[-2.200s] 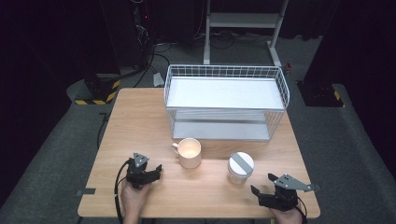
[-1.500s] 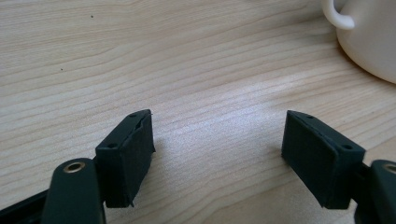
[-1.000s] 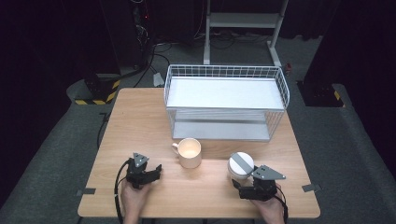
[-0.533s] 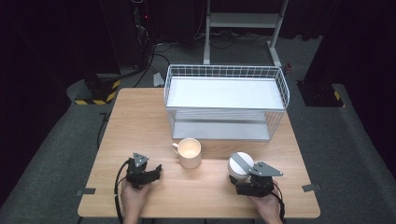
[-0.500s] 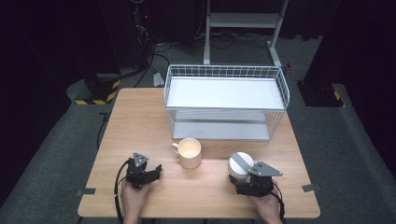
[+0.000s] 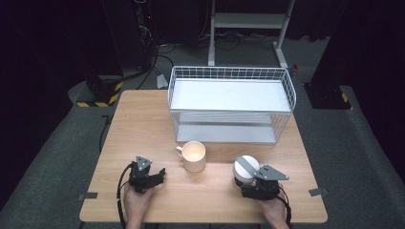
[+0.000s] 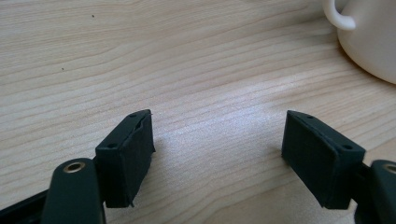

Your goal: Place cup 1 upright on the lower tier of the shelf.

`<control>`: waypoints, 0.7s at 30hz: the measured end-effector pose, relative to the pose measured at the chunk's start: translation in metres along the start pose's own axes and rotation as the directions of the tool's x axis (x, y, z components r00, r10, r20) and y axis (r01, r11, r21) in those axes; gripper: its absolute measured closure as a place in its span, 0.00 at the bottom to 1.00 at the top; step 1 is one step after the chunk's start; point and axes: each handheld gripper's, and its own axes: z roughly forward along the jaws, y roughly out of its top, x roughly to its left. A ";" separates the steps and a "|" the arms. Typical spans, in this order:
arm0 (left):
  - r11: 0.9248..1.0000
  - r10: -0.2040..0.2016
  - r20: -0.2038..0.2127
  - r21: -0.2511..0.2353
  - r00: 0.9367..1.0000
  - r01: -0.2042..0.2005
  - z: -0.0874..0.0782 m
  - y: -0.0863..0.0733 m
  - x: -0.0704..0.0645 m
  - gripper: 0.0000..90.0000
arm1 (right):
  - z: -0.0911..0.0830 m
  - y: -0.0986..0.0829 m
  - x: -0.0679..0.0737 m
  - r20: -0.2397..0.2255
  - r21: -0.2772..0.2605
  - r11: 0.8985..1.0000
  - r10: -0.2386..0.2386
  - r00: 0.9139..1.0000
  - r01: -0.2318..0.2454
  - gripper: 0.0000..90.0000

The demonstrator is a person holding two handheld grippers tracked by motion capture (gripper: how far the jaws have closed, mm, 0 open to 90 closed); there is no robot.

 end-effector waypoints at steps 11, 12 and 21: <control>1.000 0.000 0.000 0.000 1.000 0.000 0.000 0.000 0.000 0.28 | 0.000 0.001 -0.002 -0.006 0.006 1.000 0.001 1.000 -0.001 0.21; 1.000 0.000 0.000 0.000 1.000 0.000 0.000 0.000 0.000 0.28 | 0.000 0.001 -0.002 -0.005 0.006 1.000 -0.005 1.000 0.005 0.21; 1.000 -0.001 0.000 0.000 1.000 0.001 0.000 0.000 0.000 0.28 | -0.003 0.006 -0.008 -0.008 -0.004 1.000 0.008 1.000 -0.008 0.21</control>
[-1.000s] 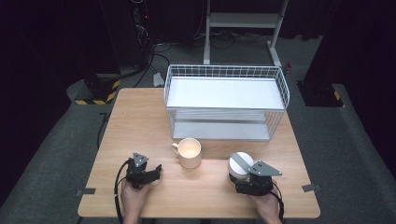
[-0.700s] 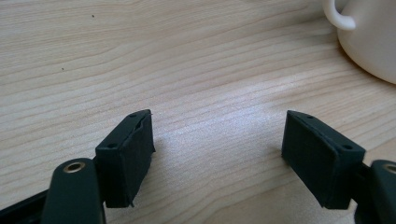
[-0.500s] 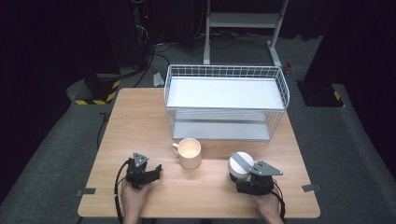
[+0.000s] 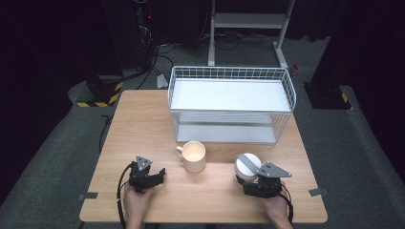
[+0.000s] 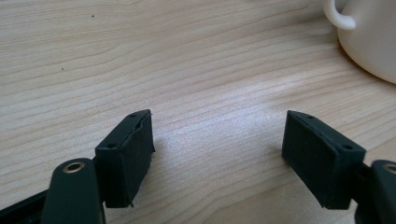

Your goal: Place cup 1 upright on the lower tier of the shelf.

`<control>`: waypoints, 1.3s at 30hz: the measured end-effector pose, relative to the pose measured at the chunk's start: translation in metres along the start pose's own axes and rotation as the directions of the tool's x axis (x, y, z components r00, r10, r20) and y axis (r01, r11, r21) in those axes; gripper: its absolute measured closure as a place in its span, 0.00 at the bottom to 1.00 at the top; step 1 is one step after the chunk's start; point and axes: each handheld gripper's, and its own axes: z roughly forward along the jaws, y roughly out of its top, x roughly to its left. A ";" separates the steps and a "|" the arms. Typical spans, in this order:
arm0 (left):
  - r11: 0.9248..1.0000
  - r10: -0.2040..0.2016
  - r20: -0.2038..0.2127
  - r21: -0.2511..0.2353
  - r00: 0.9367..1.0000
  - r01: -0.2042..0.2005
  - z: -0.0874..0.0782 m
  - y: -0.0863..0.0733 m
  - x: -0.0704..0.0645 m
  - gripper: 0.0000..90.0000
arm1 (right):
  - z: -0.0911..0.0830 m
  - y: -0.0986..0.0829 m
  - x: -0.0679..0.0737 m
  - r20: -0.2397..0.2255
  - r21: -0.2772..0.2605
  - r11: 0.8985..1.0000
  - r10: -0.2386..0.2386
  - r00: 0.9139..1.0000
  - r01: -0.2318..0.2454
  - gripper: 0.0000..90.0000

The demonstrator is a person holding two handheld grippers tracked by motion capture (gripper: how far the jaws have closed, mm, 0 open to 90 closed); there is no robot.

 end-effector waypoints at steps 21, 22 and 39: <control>1.000 -0.004 -0.001 -0.004 1.000 0.004 0.000 0.000 0.000 0.28 | -0.001 0.009 -0.011 0.006 -0.016 1.000 0.010 1.000 -0.010 0.21; 1.000 -0.005 -0.001 -0.004 1.000 0.005 0.000 0.000 0.000 0.28 | 0.000 0.009 -0.014 0.004 -0.015 1.000 0.018 1.000 -0.018 0.21; 1.000 -0.005 -0.002 -0.004 1.000 0.005 0.000 0.000 0.000 0.28 | 0.004 0.017 -0.026 0.013 -0.020 0.999 0.036 0.999 -0.036 0.21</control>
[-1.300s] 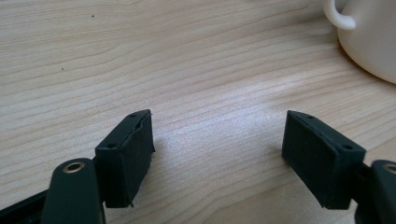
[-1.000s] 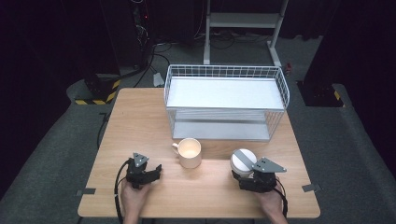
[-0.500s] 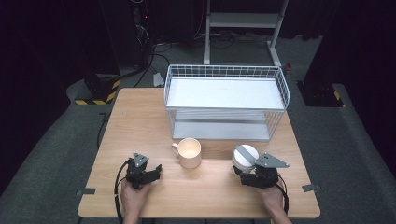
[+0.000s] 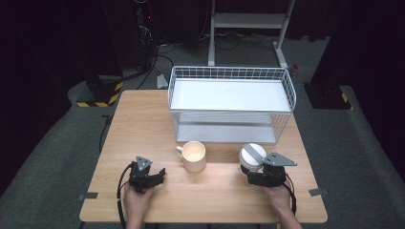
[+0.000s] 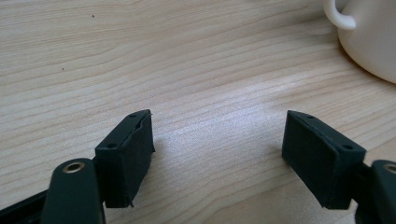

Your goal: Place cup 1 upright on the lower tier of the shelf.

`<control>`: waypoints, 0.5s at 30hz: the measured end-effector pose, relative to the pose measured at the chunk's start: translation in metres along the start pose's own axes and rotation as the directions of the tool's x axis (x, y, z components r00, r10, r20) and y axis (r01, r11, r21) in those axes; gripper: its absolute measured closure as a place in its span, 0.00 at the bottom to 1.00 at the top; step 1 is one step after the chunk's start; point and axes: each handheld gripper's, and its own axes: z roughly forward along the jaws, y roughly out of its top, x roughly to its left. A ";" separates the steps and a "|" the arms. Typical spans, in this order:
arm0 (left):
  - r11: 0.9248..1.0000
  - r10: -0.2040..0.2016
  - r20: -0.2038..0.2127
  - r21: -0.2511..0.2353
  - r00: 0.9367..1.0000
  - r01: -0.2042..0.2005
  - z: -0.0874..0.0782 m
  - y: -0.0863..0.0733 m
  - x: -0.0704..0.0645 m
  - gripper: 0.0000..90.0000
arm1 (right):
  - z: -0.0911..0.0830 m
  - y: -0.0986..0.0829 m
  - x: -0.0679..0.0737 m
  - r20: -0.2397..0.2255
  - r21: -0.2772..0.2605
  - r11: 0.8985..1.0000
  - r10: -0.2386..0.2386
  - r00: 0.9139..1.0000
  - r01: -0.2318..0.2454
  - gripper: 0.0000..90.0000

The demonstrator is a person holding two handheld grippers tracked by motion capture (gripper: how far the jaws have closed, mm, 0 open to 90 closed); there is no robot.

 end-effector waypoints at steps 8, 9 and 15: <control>1.000 0.002 0.000 0.002 1.000 -0.002 0.000 0.000 0.000 0.28 | 0.001 0.006 -0.005 0.007 -0.002 1.000 0.010 1.000 -0.010 0.21; 1.000 0.000 0.000 0.000 1.000 0.000 0.000 0.000 0.000 0.28 | 0.001 0.008 -0.007 0.008 -0.005 1.000 0.009 1.000 -0.009 0.21; 1.000 0.002 0.000 0.002 1.000 -0.002 0.000 0.000 0.000 0.28 | 0.005 0.013 -0.012 0.015 -0.008 1.000 0.004 1.000 -0.004 0.21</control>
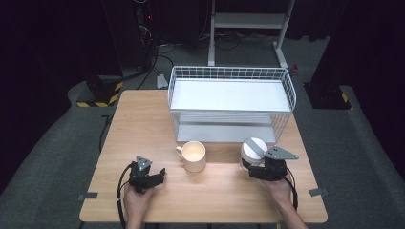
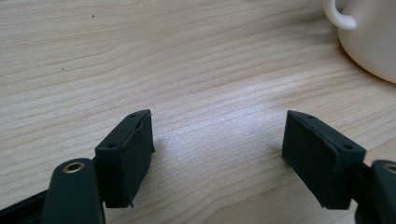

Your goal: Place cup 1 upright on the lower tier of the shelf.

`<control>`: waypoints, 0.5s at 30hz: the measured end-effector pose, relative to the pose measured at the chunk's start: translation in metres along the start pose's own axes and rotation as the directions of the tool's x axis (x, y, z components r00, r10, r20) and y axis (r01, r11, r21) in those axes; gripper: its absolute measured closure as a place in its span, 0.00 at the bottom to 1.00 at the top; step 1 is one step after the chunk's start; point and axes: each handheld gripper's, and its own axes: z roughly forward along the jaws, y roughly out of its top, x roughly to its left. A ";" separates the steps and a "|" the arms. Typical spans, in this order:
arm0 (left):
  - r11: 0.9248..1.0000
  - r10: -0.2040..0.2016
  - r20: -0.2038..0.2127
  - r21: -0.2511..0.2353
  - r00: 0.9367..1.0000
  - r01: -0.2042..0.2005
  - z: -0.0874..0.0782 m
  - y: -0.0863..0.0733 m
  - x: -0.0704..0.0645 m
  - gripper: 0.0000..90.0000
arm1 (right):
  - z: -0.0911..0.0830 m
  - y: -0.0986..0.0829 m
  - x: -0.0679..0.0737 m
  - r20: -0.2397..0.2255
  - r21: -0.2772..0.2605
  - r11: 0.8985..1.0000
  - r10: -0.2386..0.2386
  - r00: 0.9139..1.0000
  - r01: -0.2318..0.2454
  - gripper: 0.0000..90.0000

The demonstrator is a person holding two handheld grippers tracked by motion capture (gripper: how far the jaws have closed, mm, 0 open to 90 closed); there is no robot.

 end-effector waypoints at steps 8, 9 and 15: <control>1.000 0.000 0.000 0.000 1.000 0.000 0.000 0.000 0.000 0.28 | 0.005 0.007 -0.008 0.014 -0.007 1.000 0.027 1.000 -0.026 0.21; 1.000 -0.002 0.000 -0.002 1.000 0.002 0.000 0.000 0.000 0.28 | 0.006 0.007 -0.008 0.015 -0.005 0.999 0.033 0.999 -0.033 0.21; 1.000 -0.002 0.000 -0.002 1.000 0.002 0.000 0.000 0.000 0.28 | 0.014 0.006 -0.009 0.024 0.014 0.999 0.031 0.999 -0.032 0.21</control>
